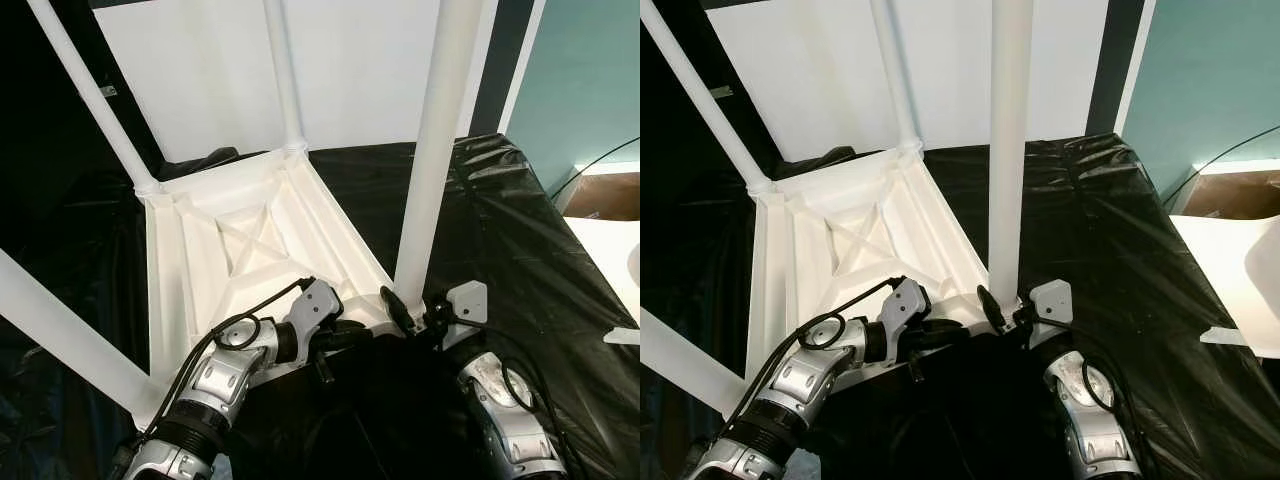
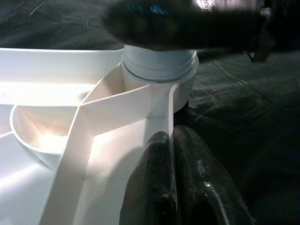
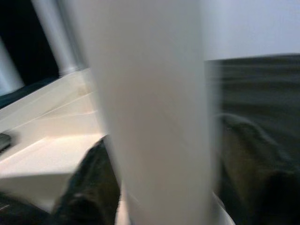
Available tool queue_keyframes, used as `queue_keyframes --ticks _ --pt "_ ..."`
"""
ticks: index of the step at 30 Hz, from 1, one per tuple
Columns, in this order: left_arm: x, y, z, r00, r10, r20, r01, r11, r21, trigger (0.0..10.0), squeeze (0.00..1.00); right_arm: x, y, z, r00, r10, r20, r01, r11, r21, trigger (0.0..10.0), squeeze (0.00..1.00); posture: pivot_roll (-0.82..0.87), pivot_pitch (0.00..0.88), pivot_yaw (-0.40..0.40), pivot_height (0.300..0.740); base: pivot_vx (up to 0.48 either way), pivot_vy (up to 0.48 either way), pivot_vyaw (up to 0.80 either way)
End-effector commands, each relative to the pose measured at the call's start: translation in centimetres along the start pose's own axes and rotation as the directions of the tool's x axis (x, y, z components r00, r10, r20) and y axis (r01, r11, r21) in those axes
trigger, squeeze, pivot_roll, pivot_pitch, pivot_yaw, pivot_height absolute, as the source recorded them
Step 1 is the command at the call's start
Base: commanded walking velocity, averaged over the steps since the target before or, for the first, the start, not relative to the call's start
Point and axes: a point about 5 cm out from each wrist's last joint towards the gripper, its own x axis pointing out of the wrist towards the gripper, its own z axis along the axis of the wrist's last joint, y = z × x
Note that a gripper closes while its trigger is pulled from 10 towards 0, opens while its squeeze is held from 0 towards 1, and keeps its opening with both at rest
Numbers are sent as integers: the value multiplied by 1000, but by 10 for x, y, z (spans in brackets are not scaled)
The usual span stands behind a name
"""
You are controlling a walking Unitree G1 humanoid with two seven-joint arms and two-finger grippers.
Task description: Building children table
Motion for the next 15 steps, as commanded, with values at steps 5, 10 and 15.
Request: queue_keyframes --ticks 5,10,15 --pt "3 -15 -36 998 -39 -49 30 987 -160 10000 0 11 -13 5 948 312 -67 -316 947 -65 10000 0 -24 0 47 740 0 0 0" --pt "3 -13 -35 998 -39 -51 31 987 -155 10000 0 13 -23 9 913 393 -111 -404 910 -97 10000 0 -27 0 51 740 0 0 0" --pt "3 -11 -34 998 -37 -53 29 989 -148 10000 0 10 -35 8 823 525 -218 -550 833 -68 0 0 -26 0 50 740 0 0 0"
